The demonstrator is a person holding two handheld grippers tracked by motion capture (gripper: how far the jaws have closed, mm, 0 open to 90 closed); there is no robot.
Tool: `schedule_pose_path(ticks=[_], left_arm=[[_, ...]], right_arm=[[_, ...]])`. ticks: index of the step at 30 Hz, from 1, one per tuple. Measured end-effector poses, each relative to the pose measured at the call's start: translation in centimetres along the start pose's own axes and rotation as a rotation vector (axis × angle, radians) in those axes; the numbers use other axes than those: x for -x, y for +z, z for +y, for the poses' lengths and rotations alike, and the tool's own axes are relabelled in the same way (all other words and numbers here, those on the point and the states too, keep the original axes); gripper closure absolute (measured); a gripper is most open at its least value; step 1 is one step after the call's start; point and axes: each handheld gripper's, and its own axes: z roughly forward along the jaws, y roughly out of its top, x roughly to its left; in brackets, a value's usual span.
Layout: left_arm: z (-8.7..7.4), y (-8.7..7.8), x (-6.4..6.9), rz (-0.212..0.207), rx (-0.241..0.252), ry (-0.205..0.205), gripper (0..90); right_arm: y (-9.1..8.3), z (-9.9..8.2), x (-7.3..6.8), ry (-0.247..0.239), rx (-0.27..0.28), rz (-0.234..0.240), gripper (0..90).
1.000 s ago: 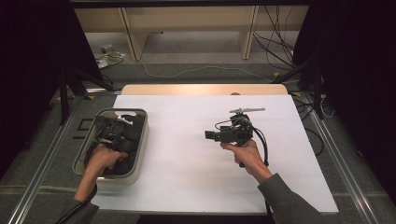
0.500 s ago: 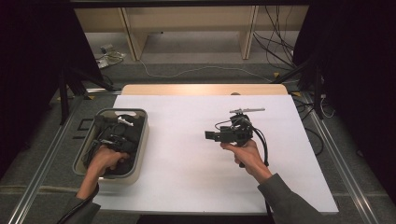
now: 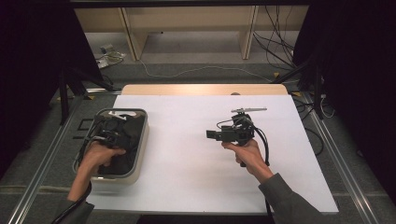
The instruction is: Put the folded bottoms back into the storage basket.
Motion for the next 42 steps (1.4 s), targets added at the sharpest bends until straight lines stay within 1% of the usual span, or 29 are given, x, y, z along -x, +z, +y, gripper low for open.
schedule_pose_path(ticks=[2, 4, 6, 7, 11, 14, 16, 19, 21, 24, 25, 27, 29, 31, 35, 37, 39, 42], left_arm=[[0.1, -0.6, 0.0, 0.007, 0.016, 0.001, 52.1], [0.3, -1.2, 0.0, 0.009, 0.038, -0.011, 48.9], [0.4, -1.6, 0.0, 0.013, 0.050, -0.012, 46.1], [0.4, -1.8, 0.1, 0.017, 0.065, -0.019, 44.8], [0.7, -2.3, 0.6, 0.003, 0.085, -0.020, 38.3], [0.9, -2.6, 1.0, 0.002, 0.102, -0.014, 34.6], [1.0, -2.7, 1.4, -0.001, 0.117, -0.012, 31.2], [1.1, -2.9, 1.7, -0.011, 0.146, -0.009, 28.9], [1.1, -3.0, 1.9, -0.017, 0.163, 0.001, 28.4], [1.1, -3.2, 2.3, -0.048, 0.191, 0.016, 25.8], [1.1, -3.2, 2.6, -0.065, 0.200, 0.023, 25.2], [1.2, -3.3, 3.1, -0.094, 0.211, 0.044, 24.1], [1.2, -3.3, 3.6, -0.102, 0.225, 0.063, 23.1], [1.1, -3.3, 4.2, -0.127, 0.238, 0.084, 21.9], [0.8, -3.1, 5.1, -0.148, 0.265, 0.109, 19.6], [0.6, -3.0, 5.5, -0.155, 0.289, 0.123, 18.8], [0.3, -2.8, 5.8, -0.156, 0.300, 0.137, 18.0], [-0.2, -2.4, 6.3, -0.169, 0.326, 0.148, 17.2]], right_arm=[[0.0, 0.0, 0.0, 0.000, 0.001, 0.000, 20.3], [0.0, 0.0, 0.0, 0.001, 0.001, -0.001, 20.3], [-0.1, 0.0, 0.1, 0.000, 0.005, -0.002, 20.3], [-0.1, 0.0, 0.1, 0.000, 0.006, -0.002, 20.3], [-0.2, 0.1, 0.1, 0.001, 0.008, -0.003, 20.3], [-0.3, 0.1, 0.0, -0.003, 0.008, -0.003, 20.2], [-0.4, 0.1, 0.0, -0.004, 0.011, -0.002, 20.3], [-0.5, 0.1, -0.1, -0.005, 0.014, -0.001, 20.1], [-0.6, 0.1, -0.1, -0.010, 0.018, 0.001, 20.1], [-0.7, 0.1, -0.2, -0.015, 0.019, 0.004, 19.3], [-0.8, 0.1, -0.3, -0.016, 0.018, 0.003, 19.0], [-0.8, 0.0, -0.4, -0.026, 0.022, 0.001, 18.2], [-0.9, 0.0, -0.5, -0.035, 0.024, 0.001, 17.4], [-1.0, -0.1, -0.6, -0.043, 0.030, 0.001, 17.0], [-1.4, -0.3, -0.9, -0.055, 0.044, 0.004, 16.6], [-1.7, -0.4, -1.1, -0.062, 0.059, 0.009, 16.6], [-2.0, -0.5, -1.3, -0.078, 0.078, 0.010, 16.6], [-2.4, -0.8, -1.4, -0.097, 0.104, 0.013, 16.7]])
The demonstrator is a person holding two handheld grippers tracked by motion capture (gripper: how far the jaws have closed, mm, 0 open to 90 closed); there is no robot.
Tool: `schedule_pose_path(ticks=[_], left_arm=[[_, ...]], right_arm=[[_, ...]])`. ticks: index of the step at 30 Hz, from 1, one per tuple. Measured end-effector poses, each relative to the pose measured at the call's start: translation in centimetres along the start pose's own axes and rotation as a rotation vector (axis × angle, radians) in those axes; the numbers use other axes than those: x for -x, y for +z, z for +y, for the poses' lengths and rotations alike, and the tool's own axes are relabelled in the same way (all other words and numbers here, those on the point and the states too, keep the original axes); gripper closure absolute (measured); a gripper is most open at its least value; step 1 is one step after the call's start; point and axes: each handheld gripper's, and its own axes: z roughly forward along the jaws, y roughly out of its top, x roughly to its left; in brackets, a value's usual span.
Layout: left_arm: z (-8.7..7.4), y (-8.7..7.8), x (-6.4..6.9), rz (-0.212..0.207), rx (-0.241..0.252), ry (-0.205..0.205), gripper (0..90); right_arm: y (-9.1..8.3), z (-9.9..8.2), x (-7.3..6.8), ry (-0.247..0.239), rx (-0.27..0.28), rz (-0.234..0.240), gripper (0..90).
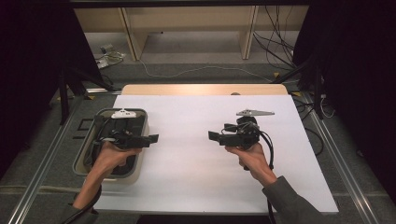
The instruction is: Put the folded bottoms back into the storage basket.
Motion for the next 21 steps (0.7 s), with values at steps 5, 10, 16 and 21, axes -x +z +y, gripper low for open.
schedule_pose_path(ticks=[5, 10, 16, 21], left_arm=[[-0.8, 0.4, 0.7, -0.016, 0.022, 0.043, 16.2], [-1.4, 0.6, 1.2, -0.027, 0.062, 0.062, 15.9], [-2.2, 0.8, 1.8, -0.073, 0.133, 0.043, 15.7], [-3.0, 0.7, 2.6, -0.094, 0.187, 0.055, 15.7]], right_arm=[[-0.5, -0.5, -0.4, -0.032, 0.022, 0.005, 16.6], [-0.9, -1.1, -0.8, -0.066, 0.034, 0.001, 16.7], [-1.6, -1.9, -0.8, -0.088, 0.042, -0.004, 16.6], [-2.4, -2.5, -0.5, -0.093, 0.061, -0.004, 16.6]])
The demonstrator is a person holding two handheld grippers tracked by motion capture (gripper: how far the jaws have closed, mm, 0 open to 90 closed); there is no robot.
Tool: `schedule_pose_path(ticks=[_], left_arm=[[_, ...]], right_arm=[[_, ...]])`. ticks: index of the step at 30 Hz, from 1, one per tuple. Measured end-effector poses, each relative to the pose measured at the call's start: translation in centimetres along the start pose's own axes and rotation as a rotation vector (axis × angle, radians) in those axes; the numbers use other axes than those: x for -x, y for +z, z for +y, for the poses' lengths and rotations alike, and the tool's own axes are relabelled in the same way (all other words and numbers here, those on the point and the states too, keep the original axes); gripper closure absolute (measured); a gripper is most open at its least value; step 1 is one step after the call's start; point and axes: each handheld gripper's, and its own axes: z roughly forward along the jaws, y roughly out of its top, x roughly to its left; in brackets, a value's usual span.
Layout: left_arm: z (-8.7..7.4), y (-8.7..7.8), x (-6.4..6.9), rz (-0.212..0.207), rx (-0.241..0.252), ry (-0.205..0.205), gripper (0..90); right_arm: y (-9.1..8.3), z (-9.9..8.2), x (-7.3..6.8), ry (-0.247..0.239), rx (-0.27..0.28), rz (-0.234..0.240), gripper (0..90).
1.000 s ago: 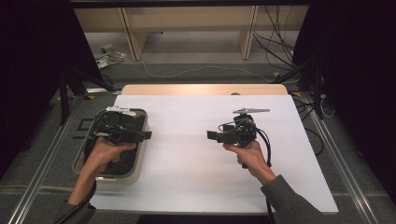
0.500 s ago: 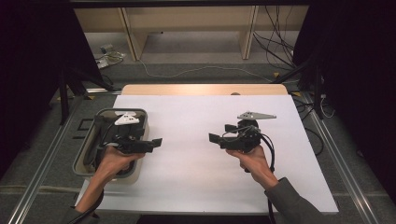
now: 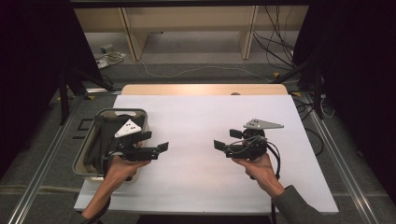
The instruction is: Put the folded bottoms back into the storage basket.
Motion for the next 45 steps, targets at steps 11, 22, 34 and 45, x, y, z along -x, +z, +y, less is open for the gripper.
schedule_pose_path(ticks=[11, 22, 34, 45], left_arm=[[-1.5, -0.7, 1.6, -0.029, 0.044, 0.044, 15.5], [-2.7, -1.4, 2.4, -0.032, 0.062, 0.078, 15.5], [-3.7, -3.0, 3.0, -0.033, 0.111, 0.102, 15.5], [-4.6, -3.7, 3.1, -0.020, 0.105, 0.119, 15.5]], right_arm=[[-2.0, -1.6, -0.1, -0.039, 0.025, -0.027, 16.6], [-3.0, -2.6, -0.5, -0.054, 0.042, -0.028, 15.8], [-4.4, -4.4, -0.8, -0.088, 0.054, -0.053, 15.7], [-6.2, -5.8, -0.8, -0.107, 0.060, -0.101, 15.6]])
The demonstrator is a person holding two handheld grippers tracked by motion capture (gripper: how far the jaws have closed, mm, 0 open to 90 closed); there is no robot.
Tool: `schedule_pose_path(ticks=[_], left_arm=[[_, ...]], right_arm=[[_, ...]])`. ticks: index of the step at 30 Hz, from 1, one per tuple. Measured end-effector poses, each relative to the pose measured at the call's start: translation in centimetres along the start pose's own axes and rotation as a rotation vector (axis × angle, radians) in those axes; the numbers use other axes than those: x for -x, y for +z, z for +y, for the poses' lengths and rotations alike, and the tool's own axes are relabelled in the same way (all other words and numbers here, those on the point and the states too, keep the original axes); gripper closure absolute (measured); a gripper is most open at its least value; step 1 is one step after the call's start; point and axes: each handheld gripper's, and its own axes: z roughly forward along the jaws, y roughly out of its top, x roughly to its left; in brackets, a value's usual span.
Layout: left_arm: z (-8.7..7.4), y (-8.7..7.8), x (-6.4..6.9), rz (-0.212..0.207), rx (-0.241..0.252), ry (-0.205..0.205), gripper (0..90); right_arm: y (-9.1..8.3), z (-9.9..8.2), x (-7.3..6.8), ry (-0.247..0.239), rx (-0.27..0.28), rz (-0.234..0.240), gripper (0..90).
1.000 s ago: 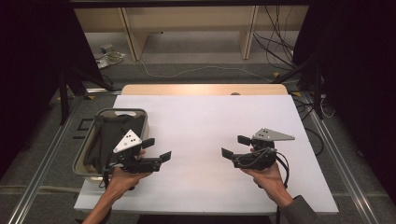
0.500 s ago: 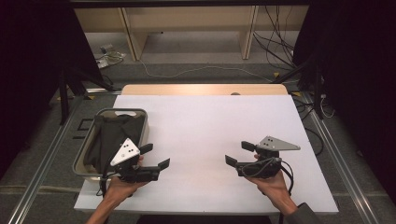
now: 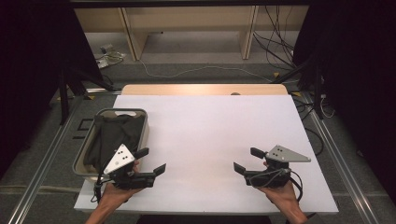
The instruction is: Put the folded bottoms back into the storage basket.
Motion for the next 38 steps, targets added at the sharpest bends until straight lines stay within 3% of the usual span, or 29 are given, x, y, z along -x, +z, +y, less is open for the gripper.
schedule_pose_path(ticks=[7, 17, 25, 38], left_arm=[[-0.6, 0.0, 0.6, 0.017, 0.017, 0.011, 15.4], [-1.3, 0.1, 2.1, 0.012, -0.022, 0.047, 14.3], [-1.0, -0.2, 1.4, 0.048, 0.011, 0.007, 14.2], [-0.9, 0.0, 1.4, 0.050, 0.008, 0.015, 14.2]], right_arm=[[-0.8, -0.9, 0.0, -0.005, -0.003, -0.019, 15.6], [-1.9, -1.5, 0.0, 0.001, 0.014, -0.034, 15.5], [-1.9, -1.5, 0.0, -0.005, 0.014, -0.039, 15.5], [-1.9, -1.4, 0.0, -0.001, 0.019, -0.044, 15.3]])
